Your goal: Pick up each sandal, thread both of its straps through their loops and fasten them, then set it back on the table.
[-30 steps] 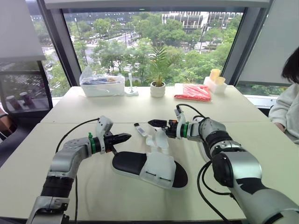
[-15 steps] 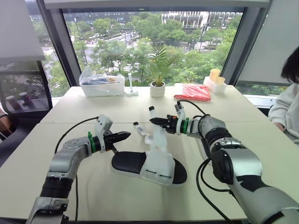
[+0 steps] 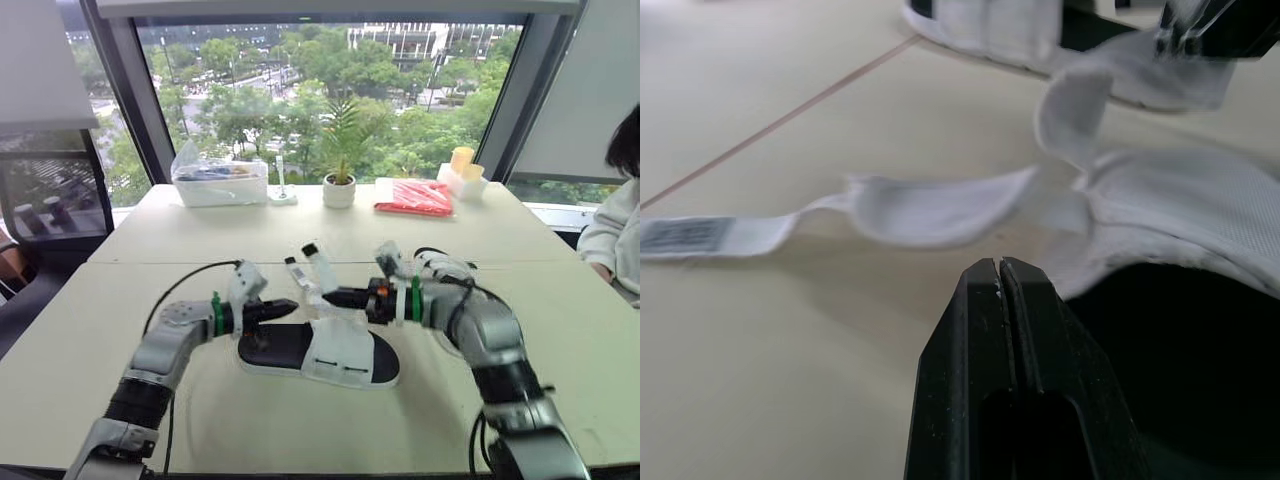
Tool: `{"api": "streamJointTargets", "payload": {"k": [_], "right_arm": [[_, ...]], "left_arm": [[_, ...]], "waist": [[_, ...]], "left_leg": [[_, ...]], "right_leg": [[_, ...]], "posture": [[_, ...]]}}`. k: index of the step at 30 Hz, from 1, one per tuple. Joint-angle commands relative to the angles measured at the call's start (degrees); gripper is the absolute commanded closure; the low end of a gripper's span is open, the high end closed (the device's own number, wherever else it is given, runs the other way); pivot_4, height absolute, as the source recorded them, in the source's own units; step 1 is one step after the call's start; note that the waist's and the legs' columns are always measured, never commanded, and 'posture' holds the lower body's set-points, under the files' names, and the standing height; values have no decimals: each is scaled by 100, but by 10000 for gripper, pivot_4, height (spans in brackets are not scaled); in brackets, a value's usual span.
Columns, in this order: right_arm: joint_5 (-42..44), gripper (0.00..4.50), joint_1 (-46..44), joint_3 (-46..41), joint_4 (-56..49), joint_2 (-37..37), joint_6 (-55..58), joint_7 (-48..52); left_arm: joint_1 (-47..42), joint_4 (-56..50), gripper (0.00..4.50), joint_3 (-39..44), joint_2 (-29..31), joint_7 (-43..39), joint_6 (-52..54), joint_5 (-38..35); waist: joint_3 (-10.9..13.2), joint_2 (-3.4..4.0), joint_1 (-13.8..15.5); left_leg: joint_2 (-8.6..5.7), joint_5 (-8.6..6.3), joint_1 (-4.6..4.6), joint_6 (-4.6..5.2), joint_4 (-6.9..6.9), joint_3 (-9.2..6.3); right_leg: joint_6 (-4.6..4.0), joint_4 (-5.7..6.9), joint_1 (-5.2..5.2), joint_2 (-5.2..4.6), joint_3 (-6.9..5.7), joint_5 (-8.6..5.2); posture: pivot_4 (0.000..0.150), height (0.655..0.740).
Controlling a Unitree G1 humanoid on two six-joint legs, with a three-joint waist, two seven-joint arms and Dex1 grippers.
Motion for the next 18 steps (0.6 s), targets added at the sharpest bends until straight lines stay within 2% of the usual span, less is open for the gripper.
{"api": "streamJointTargets", "payload": {"k": [1, 5, 9, 15, 18], "right_arm": [[-463, 44658, 362, 116, -706, -6, -1402, -338], [-1054, 44658, 664, 413, -892, -211, -2391, -544], [-1349, 44658, 703, 488, -895, -222, -2897, -859], [-1673, 44658, 693, 578, -867, -234, -3332, -1189], [-1631, 44658, 709, 611, -845, -220, -3176, -1218]], "left_arm": [[-294, 388, 45000, -265, -67, -280, -693, 313], [-522, 733, 45000, -367, -112, -516, -967, 431], [-574, 838, 45000, -278, -47, -587, -1076, 443], [-550, 655, 45000, 34, 98, -625, -755, 150], [-461, 414, 45000, 92, 196, -729, -524, 36]], "waist": [[0, 0, 14], [0, 0, 20], [0, 0, 17], [0, 0, 12], [0, 0, 11]], "left_leg": [[0, 1, 1, 0, 0, 1], [1, 2, 2, 0, 1, 4], [2, 1, 3, 1, -1, 4], [3, 1, 3, 1, -1, 3], [3, 2, 3, 1, -1, 3]], "right_leg": [[0, 1, 0, 0, 0, 0], [0, 1, 1, 2, 1, 0], [0, 1, 1, 3, 0, 0], [0, 1, 0, 4, 0, 0], [0, 1, 1, 4, 0, 0]], "posture": [[1500, 7374], [1500, 7374], [1500, 7374], [1500, 7374], [1500, 7374]]}}
